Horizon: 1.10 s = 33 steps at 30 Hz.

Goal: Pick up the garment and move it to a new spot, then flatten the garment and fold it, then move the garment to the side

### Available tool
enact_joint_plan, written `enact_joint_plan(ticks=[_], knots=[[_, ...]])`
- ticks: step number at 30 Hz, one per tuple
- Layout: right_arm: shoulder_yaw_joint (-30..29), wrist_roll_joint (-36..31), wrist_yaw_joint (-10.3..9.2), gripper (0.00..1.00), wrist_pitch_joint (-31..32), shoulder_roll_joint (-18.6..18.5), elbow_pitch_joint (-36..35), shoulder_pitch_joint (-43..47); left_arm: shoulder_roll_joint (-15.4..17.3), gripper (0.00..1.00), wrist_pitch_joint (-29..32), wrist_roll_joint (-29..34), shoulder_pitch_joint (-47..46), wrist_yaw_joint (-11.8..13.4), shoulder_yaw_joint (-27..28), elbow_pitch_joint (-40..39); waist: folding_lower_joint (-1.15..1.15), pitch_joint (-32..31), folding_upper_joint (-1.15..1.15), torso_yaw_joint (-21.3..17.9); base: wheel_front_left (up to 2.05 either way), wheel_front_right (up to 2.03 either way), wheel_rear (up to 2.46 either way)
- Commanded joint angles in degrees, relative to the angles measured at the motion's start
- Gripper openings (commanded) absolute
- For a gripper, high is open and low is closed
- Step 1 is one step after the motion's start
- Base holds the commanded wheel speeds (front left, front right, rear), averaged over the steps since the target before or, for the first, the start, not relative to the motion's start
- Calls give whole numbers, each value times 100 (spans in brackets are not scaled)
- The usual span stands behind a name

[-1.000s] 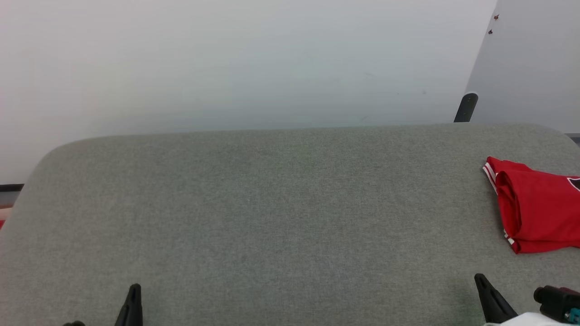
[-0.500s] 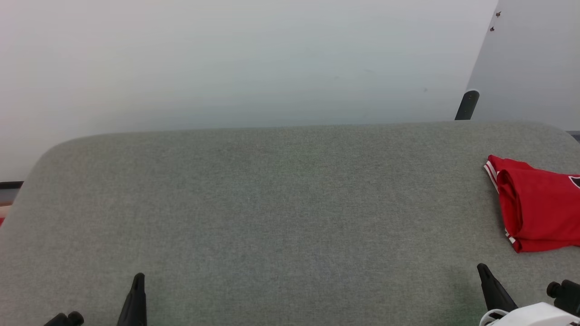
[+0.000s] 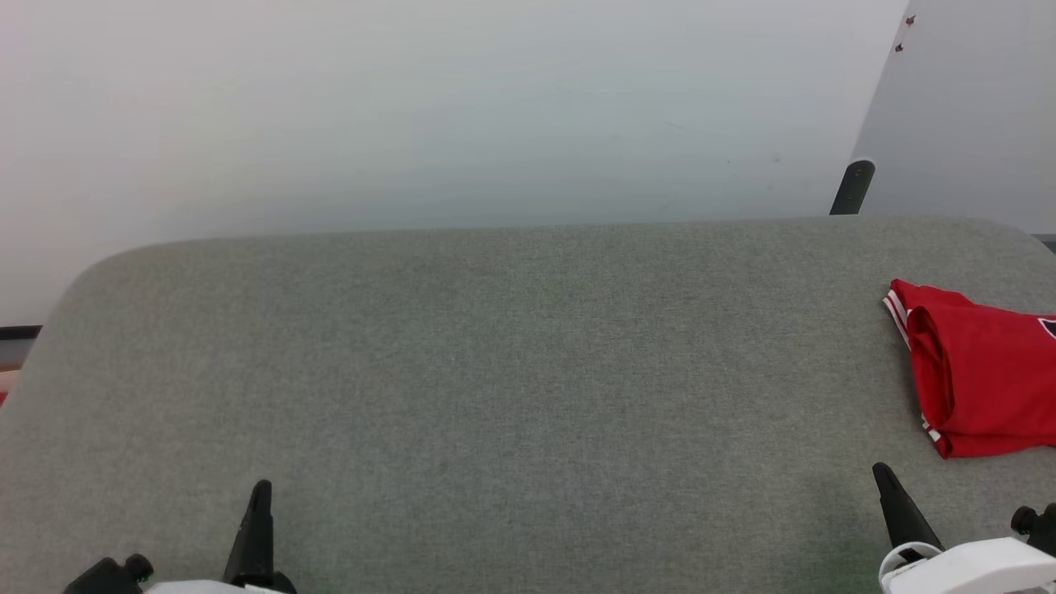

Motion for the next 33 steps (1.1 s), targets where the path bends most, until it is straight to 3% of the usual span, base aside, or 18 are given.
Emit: enact_joint_plan(ticks=[1,33], knots=[[-66,198,-1,0,28,4,-95,-167,14,0,49,-165,-130,-7,33,-46,0,5,0,1,0,0,0],[-422,1943,-3,0,400,313,-246,-306,-185,0,571,-1777,-528,-12,95,83,0,105,0,15,0,0,0]])
